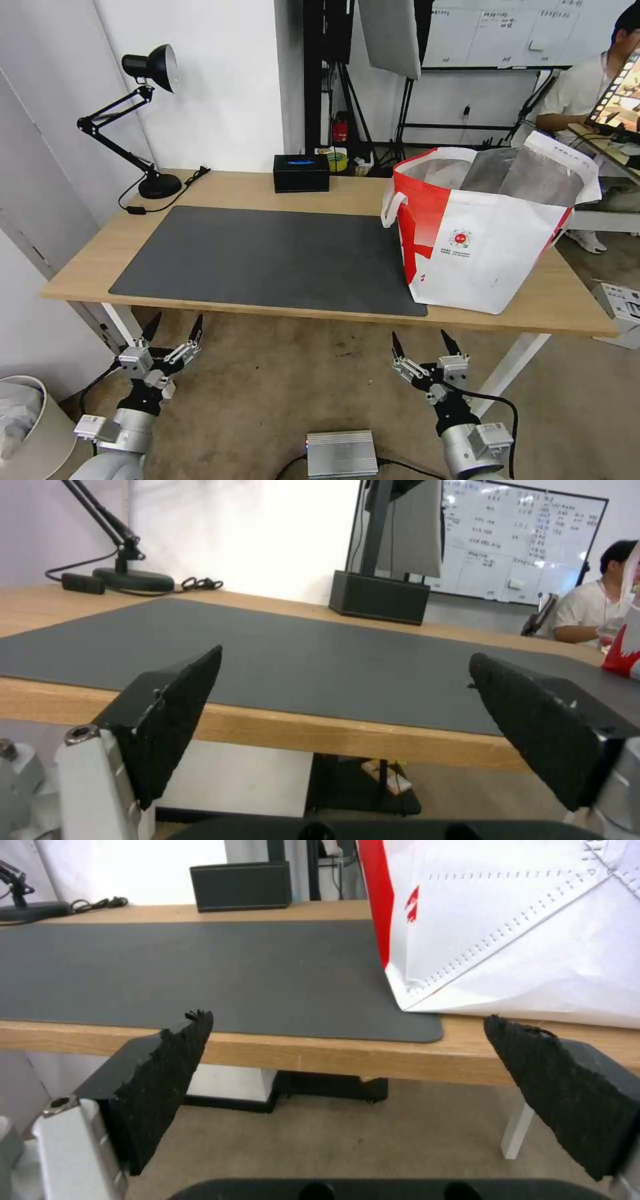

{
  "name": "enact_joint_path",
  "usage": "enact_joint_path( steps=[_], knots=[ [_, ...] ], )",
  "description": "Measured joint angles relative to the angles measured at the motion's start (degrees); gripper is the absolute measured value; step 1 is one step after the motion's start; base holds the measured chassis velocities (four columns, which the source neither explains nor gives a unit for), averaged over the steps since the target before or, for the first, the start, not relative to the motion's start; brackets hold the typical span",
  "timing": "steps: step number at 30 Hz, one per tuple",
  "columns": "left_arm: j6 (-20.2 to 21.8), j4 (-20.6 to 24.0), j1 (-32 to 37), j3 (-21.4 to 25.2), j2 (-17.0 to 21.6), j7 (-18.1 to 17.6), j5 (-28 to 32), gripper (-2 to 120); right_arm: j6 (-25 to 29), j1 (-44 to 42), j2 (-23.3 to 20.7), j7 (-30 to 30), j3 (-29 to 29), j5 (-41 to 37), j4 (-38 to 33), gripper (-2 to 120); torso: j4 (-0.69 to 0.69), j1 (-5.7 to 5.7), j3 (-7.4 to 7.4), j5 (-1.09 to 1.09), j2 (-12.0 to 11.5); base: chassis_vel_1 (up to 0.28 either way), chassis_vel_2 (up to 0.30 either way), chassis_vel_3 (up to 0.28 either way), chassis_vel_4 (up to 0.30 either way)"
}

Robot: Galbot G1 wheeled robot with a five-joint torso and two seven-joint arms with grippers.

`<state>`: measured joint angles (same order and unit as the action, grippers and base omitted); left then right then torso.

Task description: Pick up the trash from the table and place it into the takeout bag.

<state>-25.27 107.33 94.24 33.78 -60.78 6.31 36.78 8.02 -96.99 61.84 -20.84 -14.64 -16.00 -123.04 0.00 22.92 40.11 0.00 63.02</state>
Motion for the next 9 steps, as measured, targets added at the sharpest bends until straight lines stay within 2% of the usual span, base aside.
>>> enact_joint_path(
  steps=[9],
  knots=[
    [0.0,0.0,0.0,0.0,0.0,0.0,0.0,100,0.0,0.0,0.0,0.0,0.0,0.0,0.0,100,0.0,0.0,0.0,0.0,0.0,0.0,0.0,0.0,0.0]
  ],
)
